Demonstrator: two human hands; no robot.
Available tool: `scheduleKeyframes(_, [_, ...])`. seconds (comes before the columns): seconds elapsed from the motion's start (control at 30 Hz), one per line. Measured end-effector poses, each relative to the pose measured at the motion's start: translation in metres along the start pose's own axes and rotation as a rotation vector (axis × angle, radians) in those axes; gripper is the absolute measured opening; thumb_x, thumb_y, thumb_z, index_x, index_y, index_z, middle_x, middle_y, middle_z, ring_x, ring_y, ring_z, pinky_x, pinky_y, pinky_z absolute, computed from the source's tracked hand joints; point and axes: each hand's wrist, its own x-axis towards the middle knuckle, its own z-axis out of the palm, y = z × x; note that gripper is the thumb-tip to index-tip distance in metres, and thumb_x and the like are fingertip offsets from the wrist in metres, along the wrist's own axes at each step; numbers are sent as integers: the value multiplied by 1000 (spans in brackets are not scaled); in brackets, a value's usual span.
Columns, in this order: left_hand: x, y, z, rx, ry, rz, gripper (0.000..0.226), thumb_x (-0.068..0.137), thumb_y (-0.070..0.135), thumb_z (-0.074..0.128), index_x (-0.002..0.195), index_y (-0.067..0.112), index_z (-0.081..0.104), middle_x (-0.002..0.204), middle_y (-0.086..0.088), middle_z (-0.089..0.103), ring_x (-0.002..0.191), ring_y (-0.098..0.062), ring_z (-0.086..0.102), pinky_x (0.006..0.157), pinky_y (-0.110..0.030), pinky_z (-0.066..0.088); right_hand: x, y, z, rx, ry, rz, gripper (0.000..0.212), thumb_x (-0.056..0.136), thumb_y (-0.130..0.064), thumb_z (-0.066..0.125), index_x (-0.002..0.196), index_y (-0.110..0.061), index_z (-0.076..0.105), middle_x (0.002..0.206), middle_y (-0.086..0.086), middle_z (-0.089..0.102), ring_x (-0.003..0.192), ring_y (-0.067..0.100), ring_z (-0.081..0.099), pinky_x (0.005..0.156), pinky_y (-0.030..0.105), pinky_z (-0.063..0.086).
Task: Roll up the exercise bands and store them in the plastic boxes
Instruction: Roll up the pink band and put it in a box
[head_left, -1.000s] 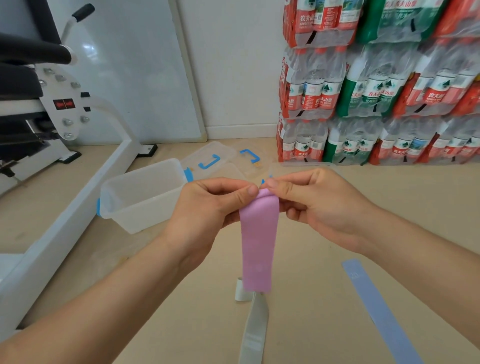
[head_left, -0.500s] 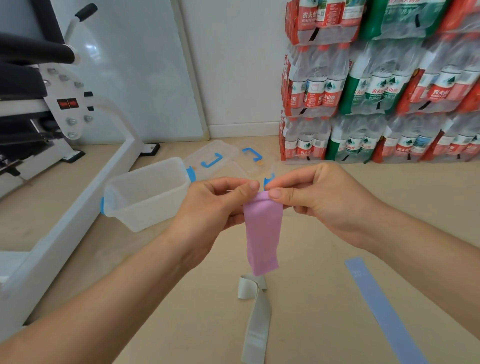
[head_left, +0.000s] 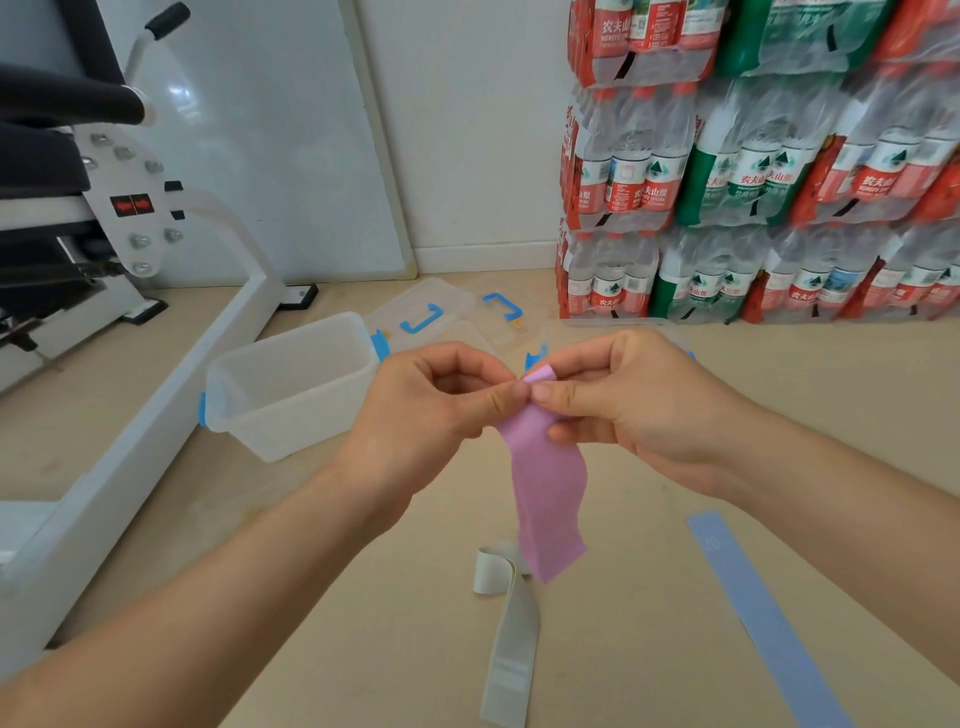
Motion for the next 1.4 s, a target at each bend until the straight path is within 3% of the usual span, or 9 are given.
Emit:
scheduleKeyframes(0.13, [-1, 3, -3, 160, -126, 65, 17, 76, 8, 76, 89, 17, 70, 68, -3, 64, 62, -14, 56, 62, -28, 46, -3, 0, 0, -168, 19, -50, 18, 81, -2, 69, 95, -12, 67, 81, 10, 75, 70, 14, 67, 68, 24, 57])
scheduleKeyframes(0.27, [-1, 5, -3, 241, -66, 89, 14, 74, 10, 79, 86, 14, 71, 67, -7, 67, 61, -19, 61, 67, -42, 54, -3, -1, 0, -137, 8, -36, 21, 81, -6, 70, 101, -8, 65, 88, 13, 76, 75, 18, 67, 73, 29, 57])
scheduleKeyframes(0.4, [-2, 4, -2, 302, -20, 141, 12, 72, 10, 80, 78, 12, 71, 65, -2, 68, 59, -12, 62, 63, -33, 56, -2, -1, 0, -38, 3, -19, 15, 83, -8, 68, 97, -5, 65, 89, 15, 76, 80, 19, 68, 69, 27, 58])
scheduleKeyframes(0.6, [-4, 6, -2, 198, -58, 66, 13, 80, 25, 72, 86, 14, 75, 77, -5, 75, 67, -12, 66, 65, -28, 54, -1, -1, -3, 103, 32, -24, 18, 81, 0, 68, 99, -1, 64, 88, 19, 73, 77, 19, 69, 64, 24, 57])
scheduleKeyframes(0.77, [-2, 10, -4, 76, -83, -22, 16, 80, 23, 72, 88, 11, 77, 83, -12, 75, 71, -17, 66, 61, -23, 54, 0, 0, -3, 116, 29, -34, 14, 82, 2, 66, 96, -1, 64, 85, 16, 72, 75, 17, 69, 63, 23, 56])
scheduleKeyframes(1.0, [-4, 6, -1, -54, 40, -49, 15, 69, 16, 80, 81, 8, 75, 75, -11, 74, 67, -16, 64, 63, -24, 53, 0, 3, -4, 157, -26, 40, 24, 82, -11, 68, 104, 0, 68, 93, 15, 73, 79, 17, 69, 60, 22, 56])
scheduleKeyframes(1.1, [-5, 4, 2, 6, 66, 18, 19, 68, 12, 81, 84, 9, 72, 69, -10, 71, 63, -15, 64, 64, -28, 52, 0, 6, -4, 161, -81, 69, 20, 85, -15, 63, 99, -4, 73, 93, 10, 73, 77, 14, 67, 61, 19, 56])
scheduleKeyframes(1.27, [-9, 11, -2, 239, -227, 55, 59, 69, 11, 81, 120, 32, 59, 72, -1, 66, 69, -13, 61, 65, -22, 50, 1, 3, -10, -18, -171, 51, 20, 91, -13, 57, 95, 0, 72, 79, 7, 67, 69, 10, 58, 65, 21, 46])
scheduleKeyframes(1.4, [-9, 17, -8, 338, -370, 80, 64, 67, 7, 83, 120, 33, 59, 78, -2, 68, 75, -18, 63, 74, -29, 55, -1, 1, -13, -68, -217, 70, 18, 90, -10, 57, 96, 2, 70, 86, 10, 66, 76, 15, 59, 75, 30, 45])
